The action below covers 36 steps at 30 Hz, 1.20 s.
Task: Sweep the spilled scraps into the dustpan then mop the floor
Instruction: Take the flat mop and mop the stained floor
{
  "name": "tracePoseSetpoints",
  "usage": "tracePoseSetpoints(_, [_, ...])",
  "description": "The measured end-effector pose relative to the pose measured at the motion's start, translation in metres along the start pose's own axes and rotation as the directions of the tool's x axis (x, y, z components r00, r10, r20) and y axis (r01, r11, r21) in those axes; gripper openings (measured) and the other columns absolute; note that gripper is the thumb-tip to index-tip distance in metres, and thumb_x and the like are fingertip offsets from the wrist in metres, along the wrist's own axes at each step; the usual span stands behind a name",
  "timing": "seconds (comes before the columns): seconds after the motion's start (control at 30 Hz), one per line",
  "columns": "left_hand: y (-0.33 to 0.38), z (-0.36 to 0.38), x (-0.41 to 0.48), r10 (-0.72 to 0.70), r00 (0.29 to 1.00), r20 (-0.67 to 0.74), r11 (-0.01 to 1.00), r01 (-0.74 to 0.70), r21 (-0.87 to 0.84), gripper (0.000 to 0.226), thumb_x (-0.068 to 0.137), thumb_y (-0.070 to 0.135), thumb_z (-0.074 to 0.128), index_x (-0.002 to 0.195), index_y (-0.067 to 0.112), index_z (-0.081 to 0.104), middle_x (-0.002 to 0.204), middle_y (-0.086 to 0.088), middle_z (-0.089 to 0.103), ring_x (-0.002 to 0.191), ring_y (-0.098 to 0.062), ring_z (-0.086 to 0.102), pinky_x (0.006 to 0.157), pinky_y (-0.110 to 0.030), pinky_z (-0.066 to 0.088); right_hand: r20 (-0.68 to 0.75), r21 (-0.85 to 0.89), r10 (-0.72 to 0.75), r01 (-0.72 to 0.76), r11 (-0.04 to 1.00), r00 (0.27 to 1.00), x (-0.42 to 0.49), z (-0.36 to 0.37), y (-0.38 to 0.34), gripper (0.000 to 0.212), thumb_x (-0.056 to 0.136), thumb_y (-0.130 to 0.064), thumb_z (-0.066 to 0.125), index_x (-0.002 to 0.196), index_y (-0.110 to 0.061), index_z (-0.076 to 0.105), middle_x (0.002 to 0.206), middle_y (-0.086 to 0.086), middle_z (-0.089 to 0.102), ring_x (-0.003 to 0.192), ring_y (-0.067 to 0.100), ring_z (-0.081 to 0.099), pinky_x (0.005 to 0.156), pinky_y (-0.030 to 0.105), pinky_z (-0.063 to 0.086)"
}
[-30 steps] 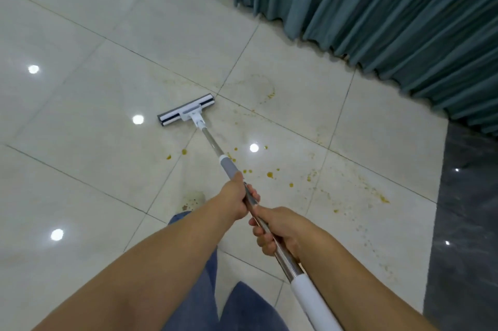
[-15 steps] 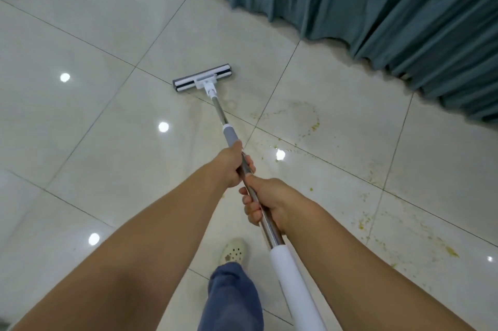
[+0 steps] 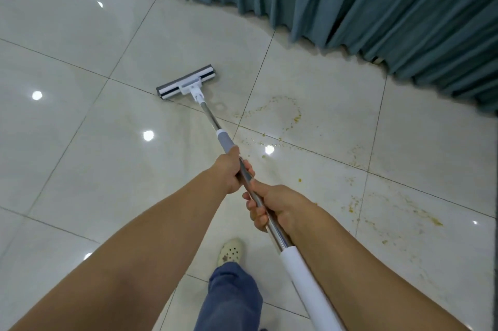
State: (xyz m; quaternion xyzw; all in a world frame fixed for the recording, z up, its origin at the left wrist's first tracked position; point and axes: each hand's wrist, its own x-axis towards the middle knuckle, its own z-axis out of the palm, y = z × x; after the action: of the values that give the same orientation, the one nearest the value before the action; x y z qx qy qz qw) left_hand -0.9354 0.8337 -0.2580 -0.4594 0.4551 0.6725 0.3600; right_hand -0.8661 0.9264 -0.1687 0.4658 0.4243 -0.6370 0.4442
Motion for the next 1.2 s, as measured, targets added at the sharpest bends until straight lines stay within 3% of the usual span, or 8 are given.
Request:
tracePoseSetpoints(0.2, [-0.091,0.023,-0.042,-0.066,0.997,0.026,0.993,0.063,0.099,0.033,0.097,0.033,0.042,0.074,0.009,0.041,0.055,-0.005,0.042,0.045,-0.018,0.04,0.041,-0.024,0.041,-0.038,0.089,-0.003,0.007,0.996,0.999,-0.036,-0.057,0.081,0.036,0.1,-0.035,0.044,0.078,-0.008,0.05,0.047,0.001,0.045,0.028,0.006,0.033,0.03,0.011,0.026])
tracePoseSetpoints(0.47, [-0.274,0.049,-0.123,-0.112,0.99,0.088,0.959,0.085,0.269,0.036,0.099,0.034,0.041,0.074,0.009,0.041,0.056,-0.007,0.041,0.047,-0.019,0.04,0.047,-0.03,0.041,-0.127,0.207,0.017,0.01,0.978,0.992,-0.107,-0.151,0.244,0.04,0.099,-0.038,0.044,0.075,-0.007,0.054,0.054,0.002,0.046,0.03,0.006,0.035,0.031,0.012,0.028])
tracePoseSetpoints(0.7, [-0.418,0.054,-0.191,-0.163,0.982,0.091,0.957,0.135,0.255,0.039,0.098,0.036,0.043,0.071,0.009,0.042,0.056,-0.006,0.04,0.047,-0.017,0.039,0.045,-0.028,0.041,-0.176,0.248,0.044,0.001,0.969,0.983,-0.17,-0.214,0.371,0.039,0.099,-0.039,0.044,0.08,-0.007,0.057,0.056,0.002,0.048,0.033,0.007,0.037,0.033,0.014,0.031])
tracePoseSetpoints(0.83, [-0.446,0.048,-0.213,-0.136,0.989,0.064,0.953,0.113,0.281,0.04,0.099,0.037,0.041,0.069,0.01,0.042,0.056,-0.006,0.04,0.047,-0.017,0.038,0.046,-0.027,0.04,-0.172,0.187,0.0,0.033,0.982,0.985,-0.187,-0.22,0.401,0.038,0.099,-0.039,0.043,0.084,-0.008,0.058,0.056,0.001,0.05,0.037,0.007,0.041,0.036,0.017,0.037])
tracePoseSetpoints(1.0, [-0.433,0.038,-0.195,-0.103,0.994,0.034,0.953,0.089,0.29,0.045,0.098,0.04,0.04,0.063,0.01,0.041,0.046,-0.003,0.039,0.035,-0.014,0.038,0.036,-0.019,0.038,-0.172,0.136,-0.057,0.081,0.987,0.983,-0.167,-0.202,0.397,0.034,0.1,-0.034,0.041,0.082,-0.01,0.054,0.059,0.001,0.046,0.04,0.007,0.038,0.036,0.018,0.035])
tracePoseSetpoints(1.2, [-0.398,0.041,-0.159,-0.113,0.991,0.066,0.952,0.089,0.292,0.045,0.098,0.036,0.04,0.06,0.012,0.039,0.041,-0.002,0.037,0.029,-0.014,0.036,0.034,-0.019,0.036,-0.145,0.231,-0.039,0.072,0.97,0.989,-0.142,-0.188,0.36,0.033,0.101,-0.033,0.039,0.082,-0.01,0.052,0.057,0.001,0.045,0.039,0.008,0.035,0.035,0.02,0.029])
